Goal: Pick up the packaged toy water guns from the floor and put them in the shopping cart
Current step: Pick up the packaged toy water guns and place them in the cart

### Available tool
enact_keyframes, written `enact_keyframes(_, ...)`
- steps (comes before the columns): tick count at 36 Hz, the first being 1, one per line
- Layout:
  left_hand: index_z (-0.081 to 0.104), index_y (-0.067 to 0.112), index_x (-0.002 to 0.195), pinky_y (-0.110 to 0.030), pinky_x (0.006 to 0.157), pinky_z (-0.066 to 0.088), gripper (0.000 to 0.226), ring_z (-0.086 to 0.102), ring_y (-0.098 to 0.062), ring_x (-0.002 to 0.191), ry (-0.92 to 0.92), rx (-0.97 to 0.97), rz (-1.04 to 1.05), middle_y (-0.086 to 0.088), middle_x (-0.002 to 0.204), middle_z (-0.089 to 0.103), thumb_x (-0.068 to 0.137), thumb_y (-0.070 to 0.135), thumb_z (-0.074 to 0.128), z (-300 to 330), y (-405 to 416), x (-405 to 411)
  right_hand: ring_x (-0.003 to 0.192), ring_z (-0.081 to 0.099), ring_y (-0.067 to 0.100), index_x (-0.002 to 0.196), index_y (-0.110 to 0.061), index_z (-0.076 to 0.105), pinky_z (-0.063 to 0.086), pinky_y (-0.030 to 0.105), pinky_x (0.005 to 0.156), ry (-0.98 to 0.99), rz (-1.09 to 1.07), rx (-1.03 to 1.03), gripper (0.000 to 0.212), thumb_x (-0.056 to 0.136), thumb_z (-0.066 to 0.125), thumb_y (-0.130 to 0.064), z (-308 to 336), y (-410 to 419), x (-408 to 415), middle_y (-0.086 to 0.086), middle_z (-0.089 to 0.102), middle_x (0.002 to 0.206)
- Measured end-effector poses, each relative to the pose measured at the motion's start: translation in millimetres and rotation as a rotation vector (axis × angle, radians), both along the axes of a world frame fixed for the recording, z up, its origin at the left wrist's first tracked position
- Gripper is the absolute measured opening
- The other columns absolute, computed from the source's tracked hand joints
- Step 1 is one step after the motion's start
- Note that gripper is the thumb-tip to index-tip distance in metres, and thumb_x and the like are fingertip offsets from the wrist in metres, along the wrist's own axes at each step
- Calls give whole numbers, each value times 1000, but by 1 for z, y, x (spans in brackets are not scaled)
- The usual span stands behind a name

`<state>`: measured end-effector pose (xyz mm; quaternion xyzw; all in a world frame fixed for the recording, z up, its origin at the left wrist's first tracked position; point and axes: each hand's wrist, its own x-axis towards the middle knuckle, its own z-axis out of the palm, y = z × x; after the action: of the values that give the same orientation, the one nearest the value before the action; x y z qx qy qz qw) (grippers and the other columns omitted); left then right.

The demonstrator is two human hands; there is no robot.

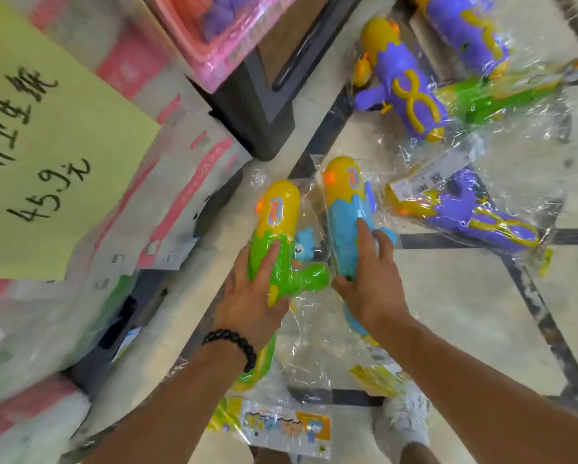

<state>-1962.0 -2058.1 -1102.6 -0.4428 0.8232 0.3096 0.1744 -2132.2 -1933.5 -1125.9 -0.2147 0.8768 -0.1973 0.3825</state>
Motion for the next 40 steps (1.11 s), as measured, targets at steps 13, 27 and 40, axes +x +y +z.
enact_keyframes(13, -13, 70, 144, -53, 104, 47, 93, 38, -33, 143, 156, -38, -25, 16, 166, -8, 92, 55, 63, 246, 14, -50, 149, 29, 21, 160, -30, 23, 40, 36, 111, 88, -115, -226, 97, 79, 76, -27, 260, 34, -49, 1, 24, 162)
enact_keyframes(27, -9, 59, 152, -41, 117, 34, 92, 13, -13, 154, 527, -237, -240, 15, 166, -19, 93, 55, 61, 532, -4, -170, 147, 31, 13, 157, -25, 32, 23, 12, 112, 376, -275, -506, 92, 79, 78, -10, 580, 33, -152, -9, 31, 153)
enact_keyframes(40, -1, 55, 155, -34, 112, 35, 88, 20, -15, 153, 840, -449, -378, 16, 168, -6, 93, 57, 61, 821, -21, -200, 139, 29, 1, 160, -31, 25, 25, 21, 109, 645, -337, -722, 96, 82, 78, -16, 856, 64, -169, -3, 33, 153)
